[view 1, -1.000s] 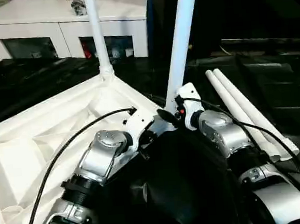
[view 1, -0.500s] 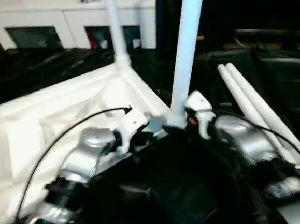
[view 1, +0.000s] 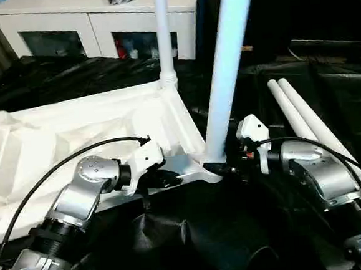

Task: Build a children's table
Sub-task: Insert table leg to table base, then rotate leg to tighten

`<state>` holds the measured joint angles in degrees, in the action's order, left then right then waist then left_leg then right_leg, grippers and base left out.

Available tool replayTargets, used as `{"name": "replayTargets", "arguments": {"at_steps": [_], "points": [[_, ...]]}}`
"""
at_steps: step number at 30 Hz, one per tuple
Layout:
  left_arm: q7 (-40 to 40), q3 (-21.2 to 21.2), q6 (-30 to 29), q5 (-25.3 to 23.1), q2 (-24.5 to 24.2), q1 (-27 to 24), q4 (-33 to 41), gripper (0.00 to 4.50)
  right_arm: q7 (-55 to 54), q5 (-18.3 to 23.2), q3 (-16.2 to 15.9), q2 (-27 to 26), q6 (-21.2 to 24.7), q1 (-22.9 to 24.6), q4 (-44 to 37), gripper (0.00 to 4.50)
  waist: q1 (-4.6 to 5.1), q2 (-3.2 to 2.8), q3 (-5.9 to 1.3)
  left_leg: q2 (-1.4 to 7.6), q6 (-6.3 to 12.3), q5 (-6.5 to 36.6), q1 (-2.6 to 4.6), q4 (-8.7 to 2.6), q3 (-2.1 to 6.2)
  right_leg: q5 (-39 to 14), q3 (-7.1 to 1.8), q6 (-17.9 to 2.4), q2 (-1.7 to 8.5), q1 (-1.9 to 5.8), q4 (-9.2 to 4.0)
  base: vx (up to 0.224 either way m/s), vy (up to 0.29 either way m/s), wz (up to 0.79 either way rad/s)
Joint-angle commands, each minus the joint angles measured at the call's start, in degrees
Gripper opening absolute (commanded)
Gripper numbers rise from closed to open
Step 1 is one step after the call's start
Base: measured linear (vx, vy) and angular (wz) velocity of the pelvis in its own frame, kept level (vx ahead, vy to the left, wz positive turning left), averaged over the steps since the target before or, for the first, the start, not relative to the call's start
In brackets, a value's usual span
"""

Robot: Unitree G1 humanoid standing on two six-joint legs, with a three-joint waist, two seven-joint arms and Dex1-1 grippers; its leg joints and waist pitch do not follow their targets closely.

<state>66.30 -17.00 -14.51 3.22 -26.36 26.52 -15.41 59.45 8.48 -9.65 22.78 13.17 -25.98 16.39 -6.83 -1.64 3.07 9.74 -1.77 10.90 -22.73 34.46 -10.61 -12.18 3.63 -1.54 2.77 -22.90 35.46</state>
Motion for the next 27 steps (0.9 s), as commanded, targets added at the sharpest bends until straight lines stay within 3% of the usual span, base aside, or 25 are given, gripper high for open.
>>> {"name": "replayTargets", "arguments": {"at_steps": [1,10,11,17,27], "points": [[1.1,0.4,2.6,1.5,0.1,0.5,1.3,0.0,0.8,0.1,-0.2,0.7,0.4,0.6,-1.2,4.31,-0.03,-0.02,-4.16,4.31,4.22,3.8,1.64,-3.49,1.68,2.4,-3.27,-13.6,6.18,3.01,-3.03,0.0,0.0,0.0],[1.8,0.2,3.0,1.9,0.0,-0.1,1.6,0.0,-0.3,-1.3,-2.3,0.0,-0.2,0.3,0.0,4.31,-0.15,0.07,-4.21,4.28,4.69,4.0,1.63,-3.31,1.56,1.8,-3.14,-13.5,6.18,2.9,-2.96,0.0,0.0,0.0],[1.7,0.1,3.0,1.8,0.1,-0.1,1.6,0.0,-0.4,-1.5,-2.4,-0.3,-0.3,0.0,0.5,4.03,-0.15,0.39,-4.14,4.24,4.42,4.5,1.62,-3.36,1.48,0.7,-3.15,-13.4,6.19,2.89,-3.09,0.0,0.0,0.0],[1.3,0.0,3.0,1.6,0.6,0.0,1.5,0.0,-0.8,-2.0,-2.7,-1.0,-0.7,-0.9,2.0,3.66,-0.15,0.36,-4.09,4.21,3.8,5.5,1.66,-3.41,1.31,-2.3,-3.1,-12.9,6.23,2.77,-3.18,0.0,0.0,0.0],[1.2,0.3,3.1,1.5,0.7,0.0,1.0,0.0,-0.8,-1.9,-2.9,-1.5,-0.5,-0.7,2.2,2.91,-0.05,0.35,-4.21,4.08,4.2,4.9,1.46,-3.23,1.28,-1.3,-3.08,-12.6,6.21,2.78,-2.95,0.0,0.0,0.0]]}}
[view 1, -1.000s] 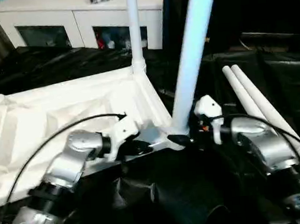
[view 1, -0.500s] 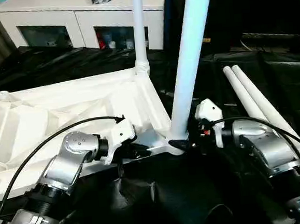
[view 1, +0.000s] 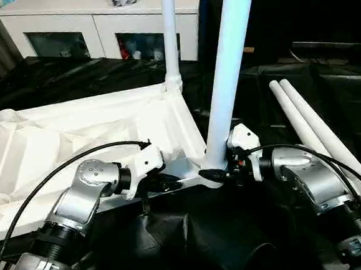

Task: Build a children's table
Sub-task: Rotate leg to tighten

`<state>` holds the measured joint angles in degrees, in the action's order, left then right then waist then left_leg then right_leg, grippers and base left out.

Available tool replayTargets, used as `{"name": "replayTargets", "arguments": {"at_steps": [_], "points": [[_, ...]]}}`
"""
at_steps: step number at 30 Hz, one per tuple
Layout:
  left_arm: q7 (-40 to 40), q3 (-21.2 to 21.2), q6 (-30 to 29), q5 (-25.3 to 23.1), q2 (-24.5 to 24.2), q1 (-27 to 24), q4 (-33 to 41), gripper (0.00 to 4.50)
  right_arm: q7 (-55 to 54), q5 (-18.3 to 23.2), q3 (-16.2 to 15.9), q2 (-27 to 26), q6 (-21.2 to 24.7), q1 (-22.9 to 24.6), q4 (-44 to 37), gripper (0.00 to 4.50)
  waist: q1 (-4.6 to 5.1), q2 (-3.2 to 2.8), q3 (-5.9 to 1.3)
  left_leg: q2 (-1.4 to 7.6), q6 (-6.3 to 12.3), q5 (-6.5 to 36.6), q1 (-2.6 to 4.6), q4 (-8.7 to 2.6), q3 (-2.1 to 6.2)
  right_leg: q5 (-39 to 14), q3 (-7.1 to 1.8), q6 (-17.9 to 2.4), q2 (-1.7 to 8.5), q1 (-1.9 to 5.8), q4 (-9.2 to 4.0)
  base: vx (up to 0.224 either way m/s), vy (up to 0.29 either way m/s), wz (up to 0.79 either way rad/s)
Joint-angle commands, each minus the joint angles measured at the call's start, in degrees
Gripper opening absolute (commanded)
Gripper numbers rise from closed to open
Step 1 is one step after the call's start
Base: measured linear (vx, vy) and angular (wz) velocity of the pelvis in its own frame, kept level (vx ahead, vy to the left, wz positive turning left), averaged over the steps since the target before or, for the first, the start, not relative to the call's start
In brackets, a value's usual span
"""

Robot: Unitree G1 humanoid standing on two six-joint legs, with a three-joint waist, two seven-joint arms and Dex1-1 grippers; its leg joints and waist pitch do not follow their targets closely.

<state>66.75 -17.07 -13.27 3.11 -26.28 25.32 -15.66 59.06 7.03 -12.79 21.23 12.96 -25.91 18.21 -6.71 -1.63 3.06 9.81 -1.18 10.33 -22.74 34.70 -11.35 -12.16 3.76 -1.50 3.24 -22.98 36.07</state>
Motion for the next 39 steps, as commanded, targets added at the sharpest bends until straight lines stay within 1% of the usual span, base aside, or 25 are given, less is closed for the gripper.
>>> {"name": "replayTargets", "arguments": {"at_steps": [1,4,6,7,10,11,14,15,16,18,20,21,22,23,26,27,29,30,31,32,33,34,35,36,39], "points": [[0.7,0.4,1.8,1.6,0.6,1.2,1.3,0.0,-0.4,-0.5,0.2,0.0,-0.3,-0.8,0.3,2.86,-0.14,0.36,-4.17,3.99,3.59,5.6,1.44,-3.5,2.01,-1.6,-3.2,-12.6,5.74,2.87,-3.6,0.0,0.0,0.0],[-1.1,1.3,1.8,1.8,1.8,1.1,0.5,0.0,-1.8,-0.3,0.1,-1.1,-0.1,0.0,0.3,2.77,-0.05,0.33,-4.23,4.01,3.42,5.6,1.48,-3.46,2.03,-1.3,-3.21,-12.7,5.74,2.87,-3.57,0.0,0.0,0.0],[-4.7,3.0,0.3,2.5,4.3,2.0,-1.5,0.0,-7.5,-1.3,0.9,-3.7,0.3,-0.3,2.4,2.76,0.14,0.24,-4.17,3.87,3.13,5.7,1.42,-3.45,1.98,-1.7,-3.25,-12.9,5.78,2.74,-3.66,0.0,0.0,0.0],[-6.2,3.4,0.3,2.4,5.1,2.4,-2.4,0.0,-9.9,-1.8,1.2,-4.7,0.4,-0.5,3.6,2.76,0.22,0.35,-4.2,3.83,2.67,6.3,1.46,-3.51,2.1,-2.8,-3.22,-12.8,5.86,2.92,-3.78,0.0,0.0,0.0],[-14.6,4.3,0.5,-0.1,8.9,4.9,-7.0,0.0,-19.3,-3.4,2.7,-9.4,1.1,-2.0,9.1,2.75,0.7,0.27,-4.03,3.73,1.58,7.5,1.73,-3.67,2.07,-5.4,-3.21,-12.7,5.72,2.6,-4.16,0.0,0.0,0.0],[-17.6,4.4,0.4,-1.0,10.2,5.7,-8.4,0.0,-21.9,-3.4,3.2,-11.0,1.5,-2.5,10.8,2.75,0.43,0.28,-4.18,3.76,0.96,7.4,1.74,-3.66,2.12,-6.2,-3.3,-12.2,6.02,2.95,-4.23,0.0,0.0,0.0],[-24.3,4.9,-0.7,-2.4,13.9,7.5,-10.7,0.0,-28.8,-3.3,4.8,-15.1,2.8,-4.3,15.1,2.75,0.64,0.15,-4.08,3.72,0.75,7.8,1.83,-3.74,2.04,-7.0,-3.41,-11.9,5.97,2.73,-4.49,0.0,0.0,0.0],[-29.3,5.1,-1.5,-3.7,16.7,8.8,-12.5,0.0,-34.6,-4.1,5.6,-18.1,3.0,-6.2,18.8,2.75,0.69,0.15,-4.12,3.64,0.43,8.0,1.77,-3.8,2.15,-8.0,-3.29,-11.6,5.96,2.91,-4.54,0.0,0.0,0.0],[-31.4,4.3,-1.3,-4.9,18.1,9.4,-13.4,0.0,-37.9,-4.7,5.8,-19.8,3.2,-7.5,21.4,2.75,0.8,0.04,-3.92,3.71,0.16,8.6,1.85,-3.93,2.09,-8.9,-3.35,-11.5,5.88,2.62,-4.72,0.0,0.0,0.0],[-32.9,3.3,-0.8,-6.0,19.3,10.0,-14.3,0.0,-40.6,-5.3,5.8,-21.6,2.9,-8.8,23.9,2.75,0.95,0.06,-3.91,3.67,-0.56,10.2,1.98,-4.05,2.24,-11.4,-3.33,-10.7,6.13,2.79,-5.05,0.0,0.0,0.0],[-33.0,3.0,-0.6,-6.1,20.1,10.2,-14.5,0.0,-41.2,-4.5,6.8,-22.9,2.6,-9.5,25.0,2.75,0.92,0.03,-3.81,3.67,-0.44,11.1,2.04,-4.17,2.25,-12.4,-3.39,-10.0,6.21,2.8,-5.25,0.0,0.0,0.0],[-32.3,2.7,-0.1,-6.2,20.0,10.1,-14.4,0.0,-41.0,-3.9,7.5,-23.3,2.6,-9.8,25.1,2.75,0.92,0.29,-3.85,3.66,-0.22,11.0,2.02,-4.2,2.22,-12.4,-3.39,-9.7,6.2,2.86,-5.27,0.0,0.0,0.0],[-32.0,2.5,0.4,-6.3,20.0,10.0,-14.5,0.0,-41.0,-3.6,8.0,-23.6,2.5,-10.0,25.4,3.31,0.87,0.19,-3.92,3.67,-0.09,10.8,2.0,-4.17,2.23,-12.1,-3.42,-9.7,6.23,2.88,-5.17,0.0,0.0,0.0],[-30.8,2.4,1.0,-6.0,19.6,9.7,-13.9,0.0,-40.0,-2.8,8.6,-23.7,2.5,-10.1,24.9,3.31,0.9,0.13,-3.91,3.75,0.17,10.3,1.91,-4.24,2.25,-11.3,-3.41,-9.6,6.15,2.85,-5.08,0.0,0.0,0.0],[-28.7,2.2,1.9,-5.7,18.6,9.0,-12.9,0.0,-37.6,-3.1,8.2,-23.0,2.0,-10.0,23.8,3.62,0.92,0.12,-3.9,3.76,0.39,10.8,1.88,-4.29,2.27,-11.4,-3.38,-9.6,6.14,2.82,-5.09,0.0,0.0,0.0],[-28.6,2.2,1.9,-5.7,18.5,8.9,-12.8,0.0,-37.5,-3.2,8.1,-22.9,1.9,-10.0,23.8,3.62,0.98,0.12,-3.91,3.76,0.34,10.7,1.88,-4.33,2.28,-11.3,-3.34,-9.6,6.14,2.85,-5.04,0.0,0.0,0.0],[-25.3,1.7,3.5,-5.5,16.9,7.7,-11.5,0.0,-34.2,-4.3,6.4,-20.7,1.4,-9.4,22.1,3.83,1.02,0.18,-3.94,3.74,0.5,10.5,1.84,-4.28,2.23,-10.9,-3.4,-9.8,6.22,2.85,-5.02,0.0,0.0,0.0],[-23.9,1.3,4.2,-5.6,16.1,7.3,-11.0,0.0,-32.7,-4.7,5.6,-19.5,1.3,-9.1,21.3,3.83,1.0,0.22,-3.99,3.7,0.83,9.9,1.65,-4.2,2.3,-10.2,-3.31,-9.8,6.27,3.1,-4.93,0.0,0.0,0.0],[-23.1,1.1,4.7,-5.5,15.7,7.0,-10.7,0.0,-31.8,-4.9,5.2,-18.9,1.0,-8.9,20.8,3.83,1.05,0.21,-3.98,3.76,1.02,9.4,1.57,-4.23,2.31,-9.6,-3.32,-9.7,6.18,3.08,-4.86,0.0,0.0,0.0],[-20.7,0.8,5.6,-4.9,14.6,6.3,-9.7,0.0,-29.3,-5.3,4.3,-17.0,0.5,-8.1,19.1,3.83,1.09,0.0,-4.06,3.73,1.37,8.9,1.54,-4.12,2.29,-8.4,-3.32,-9.8,6.16,3.09,-4.77,0.0,0.0,0.0],[-19.8,0.7,5.7,-4.6,14.3,6.0,-9.3,0.0,-28.4,-5.4,4.1,-16.3,0.3,-7.8,18.5,3.83,1.18,0.14,-4.19,3.7,1.83,8.2,1.53,-3.94,2.14,-6.7,-3.33,-10.3,6.05,3.08,-4.56,0.0,0.0,0.0],[-18.6,0.7,5.5,-4.1,13.8,5.6,-8.7,0.0,-26.8,-5.2,4.0,-15.3,0.1,-7.4,17.6,3.83,1.07,-0.01,-4.17,3.72,2.22,7.7,1.59,-3.87,2.05,-5.8,-3.35,-10.6,6.02,2.97,-4.56,0.0,0.0,0.0],[-17.7,0.7,5.7,-3.8,13.4,5.4,-8.3,0.0,-25.5,-5.1,3.8,-14.6,-0.4,-7.1,16.8,3.83,1.02,0.09,-4.23,3.67,2.43,7.4,1.49,-3.79,2.06,-5.4,-3.32,-10.8,6.05,3.1,-4.48,0.0,0.0,0.0],[-13.5,0.1,6.8,-2.4,11.8,4.3,-6.5,0.0,-20.7,-4.5,3.3,-11.5,-1.1,-5.8,13.7,3.83,0.84,-0.09,-4.23,3.75,2.69,7.1,1.44,-3.79,2.11,-5.1,-3.24,-11.0,6.01,3.12,-4.42,0.0,0.0,0.0],[-10.1,-0.4,7.6,-1.6,10.1,3.6,-5.6,0.0,-15.3,-3.2,3.1,-8.4,-2.5,-4.5,10.4,3.83,0.42,-0.16,-4.13,4.02,2.93,8.5,1.59,-3.86,2.07,-6.1,-3.18,-10.9,5.83,2.81,-4.45,0.0,0.0,0.0]]}}
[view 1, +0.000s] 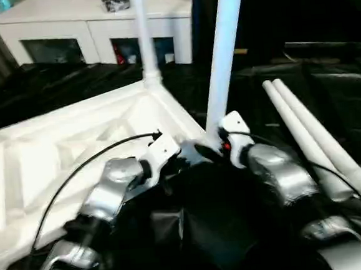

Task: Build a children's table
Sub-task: Rotate leg to tighten

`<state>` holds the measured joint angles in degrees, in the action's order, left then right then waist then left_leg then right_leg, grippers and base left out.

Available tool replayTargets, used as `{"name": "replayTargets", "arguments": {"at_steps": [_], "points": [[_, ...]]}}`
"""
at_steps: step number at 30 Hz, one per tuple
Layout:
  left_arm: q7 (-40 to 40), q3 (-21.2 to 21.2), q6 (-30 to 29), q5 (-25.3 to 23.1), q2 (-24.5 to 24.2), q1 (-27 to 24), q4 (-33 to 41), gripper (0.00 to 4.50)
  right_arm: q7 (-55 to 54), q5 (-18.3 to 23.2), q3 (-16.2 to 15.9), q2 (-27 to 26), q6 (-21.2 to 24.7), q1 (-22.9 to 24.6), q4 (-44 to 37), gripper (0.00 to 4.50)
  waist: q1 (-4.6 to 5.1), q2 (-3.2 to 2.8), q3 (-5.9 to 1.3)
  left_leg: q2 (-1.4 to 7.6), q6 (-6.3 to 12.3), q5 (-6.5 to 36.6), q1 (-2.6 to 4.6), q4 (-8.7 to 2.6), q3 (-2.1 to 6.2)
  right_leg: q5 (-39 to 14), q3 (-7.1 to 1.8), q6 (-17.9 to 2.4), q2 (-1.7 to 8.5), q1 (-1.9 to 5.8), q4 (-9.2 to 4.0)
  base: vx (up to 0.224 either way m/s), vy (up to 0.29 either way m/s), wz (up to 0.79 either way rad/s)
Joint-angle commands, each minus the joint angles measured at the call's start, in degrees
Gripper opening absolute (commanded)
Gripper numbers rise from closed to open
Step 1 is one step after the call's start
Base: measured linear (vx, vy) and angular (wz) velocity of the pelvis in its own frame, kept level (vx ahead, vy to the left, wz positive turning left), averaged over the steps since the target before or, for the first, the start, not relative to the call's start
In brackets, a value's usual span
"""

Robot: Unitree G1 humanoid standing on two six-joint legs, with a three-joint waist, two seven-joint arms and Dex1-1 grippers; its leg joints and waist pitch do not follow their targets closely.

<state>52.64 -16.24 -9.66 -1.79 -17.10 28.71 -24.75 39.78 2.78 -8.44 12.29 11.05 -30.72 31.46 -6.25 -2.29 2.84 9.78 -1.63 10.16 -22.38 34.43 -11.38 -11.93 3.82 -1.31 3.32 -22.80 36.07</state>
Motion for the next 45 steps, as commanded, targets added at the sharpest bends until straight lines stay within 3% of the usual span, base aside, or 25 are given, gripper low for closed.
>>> {"name": "replayTargets", "arguments": {"at_steps": [1,5,9,11,12,13,21,27,31,32,35,37,38,43,45], "points": [[4.0,-1.3,4.0,3.3,0.9,0.2,3.5,0.0,4.0,1.1,-1.2,0.5,-0.6,0.3,-2.9,3.83,-0.1,0.52,-3.92,4.0,3.3,8.9,1.3,-3.53,2.05,-6.6,-3.25,-11.1,5.66,2.64,-4.48,0.0,0.0,0.0],[9.5,-1.0,4.7,4.7,-1.8,-0.7,4.4,0.0,13.6,3.6,-2.3,5.8,0.1,2.6,-8.5,3.83,-0.7,0.42,-3.83,4.15,3.49,9.1,1.21,-3.54,2.05,-7.3,-3.3,-10.9,5.73,2.65,-4.5,0.0,0.0,0.0],[12.6,-0.3,4.6,6.1,-3.7,-1.2,5.4,0.0,18.1,2.9,-4.5,9.2,0.5,4.0,-10.8,3.83,-1.02,0.64,-3.75,4.07,3.59,8.9,1.18,-3.51,2.0,-9.1,-3.28,-10.9,5.85,2.49,-4.62,0.0,0.0,0.0],[13.9,-0.2,4.2,6.7,-4.4,-1.6,5.9,0.0,18.3,3.0,-4.3,9.2,0.4,4.0,-10.6,3.57,-1.01,0.63,-3.76,4.07,3.39,9.0,1.16,-3.51,2.03,-9.9,-3.3,-10.9,5.9,2.49,-4.65,0.0,0.0,0.0],[14.5,-0.2,4.1,7.0,-4.8,-1.8,6.3,0.0,18.8,3.1,-4.2,9.2,0.5,4.1,-10.7,3.57,-1.0,1.0,-3.76,4.05,3.47,8.9,1.19,-3.52,1.98,-10.1,-3.26,-10.8,5.81,2.43,-4.75,0.0,0.0,0.0],[14.8,-0.1,4.1,7.1,-5.0,-2.0,6.4,0.0,19.1,3.2,-4.2,9.2,0.6,4.1,-10.8,3.49,-1.05,0.8,-3.81,4.07,3.48,8.6,1.13,-3.51,2.04,-9.9,-3.26,-10.9,5.85,2.46,-4.59,0.0,0.0,0.0],[16.4,0.1,3.7,7.4,-6.0,-3.3,7.5,0.0,21.1,3.8,-4.8,9.6,1.6,4.3,-12.0,2.81,-0.91,1.06,-3.75,4.03,3.92,7.9,1.13,-3.47,1.96,-9.9,-3.25,-10.7,5.76,2.36,-4.59,0.0,0.0,0.0],[15.1,0.4,3.4,7.4,-5.6,-3.4,7.1,0.0,21.1,3.9,-4.7,9.1,2.0,4.5,-11.9,2.73,-0.85,1.12,-3.79,3.94,4.05,7.2,1.04,-3.4,1.92,-9.2,-3.25,-10.7,5.74,2.43,-4.47,0.0,0.0,0.0],[5.2,1.3,1.5,3.4,-2.3,-1.0,3.1,0.0,11.3,2.2,-3.4,4.9,5.1,3.6,-8.0,2.73,-0.65,1.17,-3.7,3.89,3.72,7.4,1.09,-3.48,1.96,-10.2,-3.25,-10.4,5.69,2.35,-4.65,0.0,0.0,0.0],[3.0,1.6,0.9,2.8,-1.5,-0.4,2.0,0.0,8.1,1.4,-2.9,3.8,5.5,3.2,-6.4,2.73,-0.38,1.07,-3.52,3.77,3.02,8.1,1.26,-3.56,1.91,-11.7,-3.24,-10.6,5.6,2.07,-4.9,0.0,0.0,0.0],[-3.8,2.0,-0.9,1.0,2.0,1.8,-0.5,0.0,-2.9,-0.3,-1.0,-1.0,6.7,1.3,-0.5,2.73,0.01,1.21,-3.54,3.72,1.35,9.5,1.3,-3.77,2.13,-15.6,-3.23,-9.7,5.97,2.4,-5.28,0.0,0.0,0.0],[-7.7,2.0,-2.9,0.4,4.8,2.9,-1.3,0.0,-9.0,-0.3,0.3,-4.7,6.2,0.0,2.9,2.73,0.22,0.94,-3.34,3.81,0.64,10.8,1.6,-3.96,2.12,-16.7,-3.34,-9.4,5.88,1.96,-5.5,0.0,0.0,0.0],[-9.2,2.0,-3.6,0.3,6.1,3.4,-1.6,0.0,-11.1,0.1,0.9,-6.4,6.3,-0.6,4.1,2.73,0.33,1.01,-3.51,3.67,0.04,11.0,1.57,-3.99,2.31,-17.0,-3.26,-9.5,6.1,2.38,-5.44,0.0,0.0,0.0],[-12.5,1.3,-4.7,-0.5,10.4,5.0,-2.3,0.0,-16.8,-1.0,0.9,-12.4,5.5,-2.7,7.8,2.73,0.52,0.96,-3.62,3.71,0.65,9.9,1.46,-3.95,2.18,-13.1,-3.39,-9.6,5.98,2.35,-5.25,0.0,0.0,0.0],[-12.0,1.0,-4.3,-0.5,10.4,4.9,-2.1,0.0,-16.3,-0.8,0.7,-12.8,5.4,-2.9,7.8,3.29,0.43,1.0,-3.61,3.65,1.09,10.0,1.38,-3.91,2.17,-12.6,-3.39,-9.5,6.06,2.51,-5.22,0.0,0.0,0.0]]}}
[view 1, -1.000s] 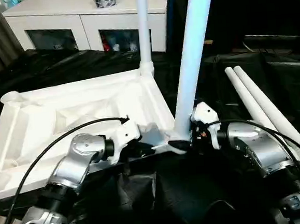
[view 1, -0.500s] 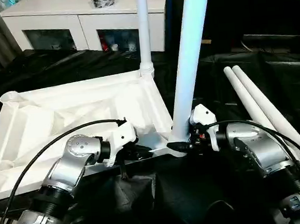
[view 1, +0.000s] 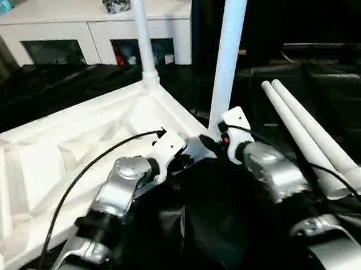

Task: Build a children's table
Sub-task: Rotate leg to tighten

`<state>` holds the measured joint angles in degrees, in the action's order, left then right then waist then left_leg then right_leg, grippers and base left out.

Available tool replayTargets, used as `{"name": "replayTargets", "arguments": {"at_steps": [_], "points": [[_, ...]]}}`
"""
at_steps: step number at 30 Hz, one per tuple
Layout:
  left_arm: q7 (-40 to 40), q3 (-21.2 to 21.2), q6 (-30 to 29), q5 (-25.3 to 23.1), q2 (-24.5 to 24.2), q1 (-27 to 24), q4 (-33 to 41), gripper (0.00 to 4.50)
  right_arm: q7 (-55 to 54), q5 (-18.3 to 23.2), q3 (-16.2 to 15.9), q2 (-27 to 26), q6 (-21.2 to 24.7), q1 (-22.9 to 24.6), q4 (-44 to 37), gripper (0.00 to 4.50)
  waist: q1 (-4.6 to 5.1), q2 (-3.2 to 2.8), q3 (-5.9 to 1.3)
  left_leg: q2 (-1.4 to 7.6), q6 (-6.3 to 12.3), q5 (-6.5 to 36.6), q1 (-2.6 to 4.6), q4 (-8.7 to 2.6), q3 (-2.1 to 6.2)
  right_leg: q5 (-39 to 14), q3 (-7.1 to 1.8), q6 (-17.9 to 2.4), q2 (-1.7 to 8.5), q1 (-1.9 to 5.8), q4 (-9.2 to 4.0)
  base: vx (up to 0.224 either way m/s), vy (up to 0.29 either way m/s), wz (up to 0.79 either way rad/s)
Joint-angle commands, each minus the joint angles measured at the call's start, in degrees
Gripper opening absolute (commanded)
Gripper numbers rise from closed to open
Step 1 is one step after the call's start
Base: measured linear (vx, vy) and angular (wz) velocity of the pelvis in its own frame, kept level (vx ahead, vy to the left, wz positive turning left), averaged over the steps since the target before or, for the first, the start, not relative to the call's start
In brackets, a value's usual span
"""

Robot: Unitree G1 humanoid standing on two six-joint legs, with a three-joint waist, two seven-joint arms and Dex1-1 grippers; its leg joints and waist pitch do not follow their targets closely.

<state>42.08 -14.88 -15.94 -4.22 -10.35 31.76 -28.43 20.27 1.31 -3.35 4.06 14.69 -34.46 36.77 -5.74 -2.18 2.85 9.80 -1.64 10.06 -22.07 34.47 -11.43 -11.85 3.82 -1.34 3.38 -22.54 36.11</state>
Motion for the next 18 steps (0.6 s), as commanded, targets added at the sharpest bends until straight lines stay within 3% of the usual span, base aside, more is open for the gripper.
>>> {"name": "replayTargets", "arguments": {"at_steps": [1,4,6,9,15,18], "points": [[-0.8,-0.5,2.1,2.0,3.4,1.7,1.9,0.0,4.0,1.1,-4.3,-4.6,1.9,0.8,2.1,3.46,-0.09,0.91,-3.64,3.65,1.23,10.0,1.03,-3.97,2.23,-12.5,-3.4,-9.4,5.99,2.29,-5.24,0.0,0.0,0.0],[0.7,-0.8,2.8,2.0,2.2,0.9,2.6,0.0,5.4,1.2,-3.9,-3.9,1.3,0.6,1.8,3.52,-0.05,0.85,-3.57,3.74,1.33,10.7,1.1,-4.04,2.24,-12.9,-3.4,-9.4,6.0,2.2,-5.29,0.0,0.0,0.0],[3.1,-1.0,3.5,2.5,0.7,-0.2,4.0,0.0,6.8,-0.1,-4.9,-2.1,-0.6,0.6,1.5,3.9,-0.02,0.94,-3.58,3.75,1.34,10.7,1.02,-4.02,2.25,-13.4,-3.43,-9.3,6.14,2.29,-5.34,0.0,0.0,0.0],[6.2,-1.1,4.1,3.2,-0.9,-1.2,5.5,0.0,10.4,-1.2,-6.4,0.4,-2.7,1.0,0.3,4.0,0.21,1.03,-3.75,3.72,2.02,8.9,0.74,-3.88,2.24,-10.2,-3.32,-9.9,5.98,2.44,-4.84,0.0,0.0,0.0],[15.7,-1.2,5.2,6.7,-5.7,-3.6,9.8,0.0,26.3,1.6,-8.8,8.8,-4.0,4.6,-9.3,4.0,-0.46,1.0,-3.93,3.92,4.62,6.8,0.7,-3.47,2.05,-5.7,-3.24,-10.8,5.72,2.52,-4.31,0.0,0.0,0.0],[18.1,-1.1,5.4,7.0,-7.7,-4.1,10.3,0.0,31.6,2.9,-9.2,11.9,-4.3,5.6,-11.8,4.0,-0.82,1.0,-3.69,3.93,4.55,8.4,0.81,-3.53,1.92,-8.4,-3.24,-10.6,5.64,2.24,-4.64,0.0,0.0,0.0]]}}
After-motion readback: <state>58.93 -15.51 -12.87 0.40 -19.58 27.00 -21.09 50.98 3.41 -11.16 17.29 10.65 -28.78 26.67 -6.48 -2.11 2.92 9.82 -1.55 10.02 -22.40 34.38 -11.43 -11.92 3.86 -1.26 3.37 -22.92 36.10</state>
